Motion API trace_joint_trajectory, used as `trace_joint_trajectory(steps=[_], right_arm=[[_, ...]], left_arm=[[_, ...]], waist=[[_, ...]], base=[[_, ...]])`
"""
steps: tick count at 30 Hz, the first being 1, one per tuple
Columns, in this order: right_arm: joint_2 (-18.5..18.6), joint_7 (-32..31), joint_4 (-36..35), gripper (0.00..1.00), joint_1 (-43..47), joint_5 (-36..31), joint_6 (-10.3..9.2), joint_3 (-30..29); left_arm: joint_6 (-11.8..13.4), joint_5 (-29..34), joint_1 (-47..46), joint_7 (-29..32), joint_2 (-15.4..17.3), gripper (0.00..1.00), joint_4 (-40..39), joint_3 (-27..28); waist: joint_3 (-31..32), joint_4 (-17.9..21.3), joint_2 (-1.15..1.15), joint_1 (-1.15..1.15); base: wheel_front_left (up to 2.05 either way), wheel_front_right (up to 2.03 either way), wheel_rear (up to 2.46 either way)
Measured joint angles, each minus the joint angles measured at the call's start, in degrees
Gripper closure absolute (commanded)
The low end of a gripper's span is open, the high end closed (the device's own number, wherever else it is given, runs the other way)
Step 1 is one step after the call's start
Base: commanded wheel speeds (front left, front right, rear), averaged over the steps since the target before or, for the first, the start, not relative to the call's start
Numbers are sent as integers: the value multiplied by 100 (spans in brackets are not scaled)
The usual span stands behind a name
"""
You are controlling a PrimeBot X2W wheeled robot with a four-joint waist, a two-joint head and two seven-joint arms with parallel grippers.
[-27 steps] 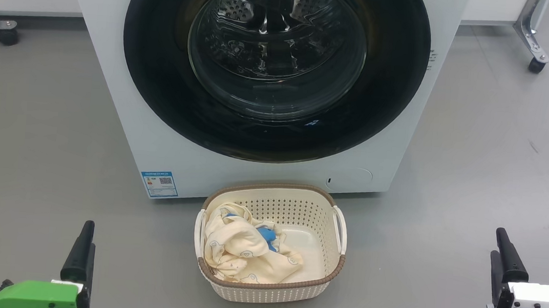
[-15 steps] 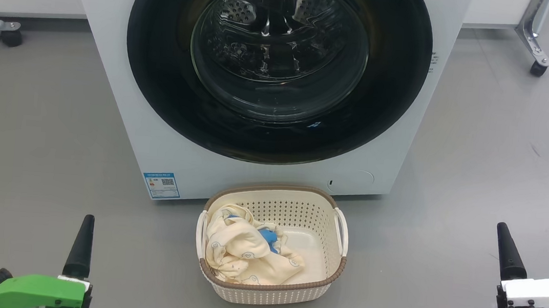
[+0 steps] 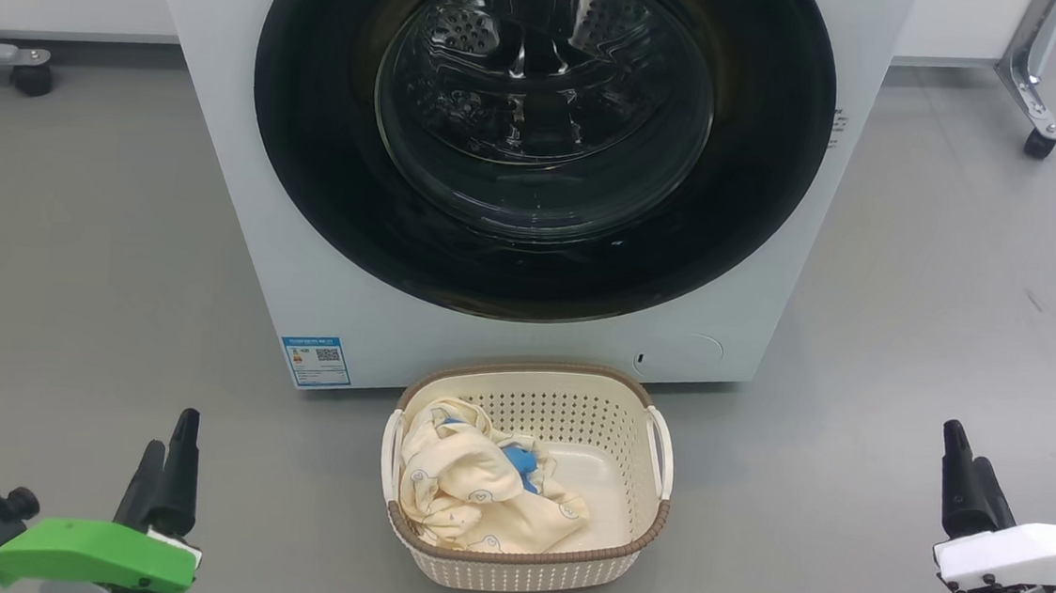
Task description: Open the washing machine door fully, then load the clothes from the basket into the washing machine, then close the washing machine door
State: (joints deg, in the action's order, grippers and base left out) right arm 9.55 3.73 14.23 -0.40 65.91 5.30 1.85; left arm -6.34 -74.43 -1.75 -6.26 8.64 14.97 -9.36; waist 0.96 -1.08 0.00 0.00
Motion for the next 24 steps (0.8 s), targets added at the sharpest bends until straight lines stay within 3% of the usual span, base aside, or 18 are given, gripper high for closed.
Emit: trace_joint_trajectory(steps=[2, 24], right_arm=[[82, 90, -16, 0, 0, -417, -82, 132], [359, 480, -68, 0, -3, -2381, -550, 791]], left_arm=[[97, 506, -58, -86, 33, 0, 1, -65], [613, 3021, -148, -391, 178, 0, -119, -499]], waist=[[10, -11, 0, 0], [28, -58, 0, 0]], base=[[0, 0, 0], [0, 0, 0]])
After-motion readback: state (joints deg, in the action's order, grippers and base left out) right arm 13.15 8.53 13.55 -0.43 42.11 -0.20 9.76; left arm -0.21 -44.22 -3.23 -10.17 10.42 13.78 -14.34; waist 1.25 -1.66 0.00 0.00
